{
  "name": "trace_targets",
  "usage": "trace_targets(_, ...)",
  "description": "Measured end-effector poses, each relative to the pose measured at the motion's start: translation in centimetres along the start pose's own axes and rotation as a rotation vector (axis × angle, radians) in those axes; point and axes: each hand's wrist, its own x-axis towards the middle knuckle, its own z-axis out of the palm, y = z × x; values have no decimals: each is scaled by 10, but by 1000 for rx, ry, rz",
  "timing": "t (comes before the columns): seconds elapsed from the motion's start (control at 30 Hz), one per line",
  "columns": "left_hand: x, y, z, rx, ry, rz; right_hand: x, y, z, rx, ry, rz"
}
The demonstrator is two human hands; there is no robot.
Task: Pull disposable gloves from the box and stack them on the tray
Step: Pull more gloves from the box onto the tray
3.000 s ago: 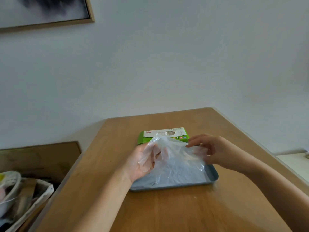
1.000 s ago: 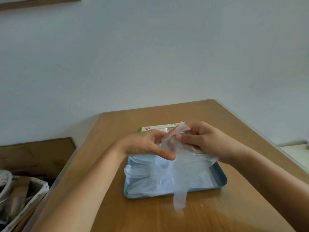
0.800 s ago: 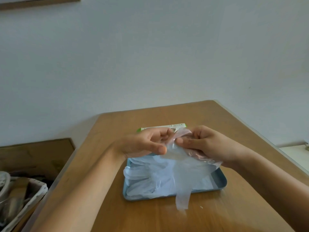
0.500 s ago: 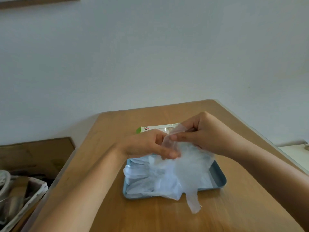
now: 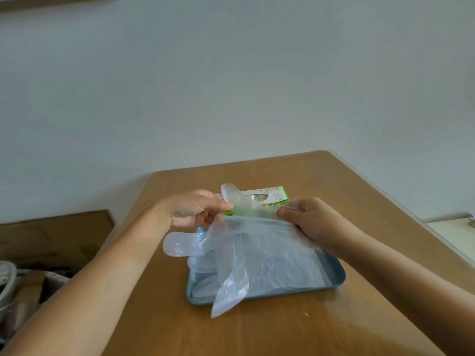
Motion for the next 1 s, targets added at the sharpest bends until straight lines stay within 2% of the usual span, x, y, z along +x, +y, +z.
trace_targets(0.17,22,-16,6,192,-51,-96,5,35,7,-117,86,101)
trace_targets(0.23,29,-20,5,291,-26,-108,6,45,9,-211,127,83)
trace_targets(0.37,38,-22,-5,268,-41,-167,7,54,9,-505,200,1)
trace_targets(0.43,39,-19,-9,414,14,-189,6,55,11,-648,202,-35)
trace_targets(0.53,38,-13,-10,810,192,-242,4,57,16,-751,182,-71)
trace_targets(0.6,33,-10,-4,1056,433,-215,3,58,17,-772,175,-83)
trace_targets(0.67,23,-5,17,1142,720,-41,4,59,17,-774,182,-93)
trace_targets(0.73,11,-1,54,1043,831,211,4,58,18,-778,191,-92)
trace_targets(0.8,2,-2,99,924,741,353,3,57,19,-784,195,-82)
trace_targets(0.87,3,-17,138,924,601,410,2,56,20,-793,183,-79)
trace_targets(1.0,17,-56,168,988,433,283,1,57,19,-778,162,-86)
